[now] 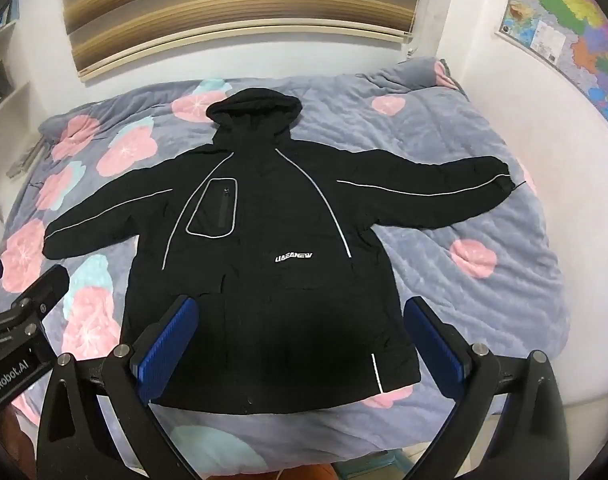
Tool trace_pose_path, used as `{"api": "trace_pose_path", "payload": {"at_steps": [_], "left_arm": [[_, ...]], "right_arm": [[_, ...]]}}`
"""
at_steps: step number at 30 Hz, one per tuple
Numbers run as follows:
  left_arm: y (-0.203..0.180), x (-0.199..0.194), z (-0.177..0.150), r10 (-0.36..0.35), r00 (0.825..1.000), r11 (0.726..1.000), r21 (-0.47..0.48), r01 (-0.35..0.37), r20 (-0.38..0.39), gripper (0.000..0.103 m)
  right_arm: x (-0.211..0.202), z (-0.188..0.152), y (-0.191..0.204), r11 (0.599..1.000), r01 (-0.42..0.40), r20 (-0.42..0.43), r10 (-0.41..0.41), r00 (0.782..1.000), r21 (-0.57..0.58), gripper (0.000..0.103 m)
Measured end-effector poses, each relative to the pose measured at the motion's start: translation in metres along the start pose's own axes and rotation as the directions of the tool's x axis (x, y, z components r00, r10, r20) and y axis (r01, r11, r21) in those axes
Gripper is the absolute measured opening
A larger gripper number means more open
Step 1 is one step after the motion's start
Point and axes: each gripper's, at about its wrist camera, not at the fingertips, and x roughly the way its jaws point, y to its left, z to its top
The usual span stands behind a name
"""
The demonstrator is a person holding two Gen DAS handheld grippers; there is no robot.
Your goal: Fold large clothes
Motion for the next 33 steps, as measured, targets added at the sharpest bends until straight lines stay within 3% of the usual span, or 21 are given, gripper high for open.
{"api": "trace_pose_path", "payload": {"at_steps": [33], "left_arm": [[0.029,0.016,-0.015,-0.042,0.999,0.999,0.028,0.042,-0.019,0.100]], "right_arm": [[-0.003,-0.014,0.037,1.000,-0.003,-0.032,0.003,0.999,0.014,0.103]]}}
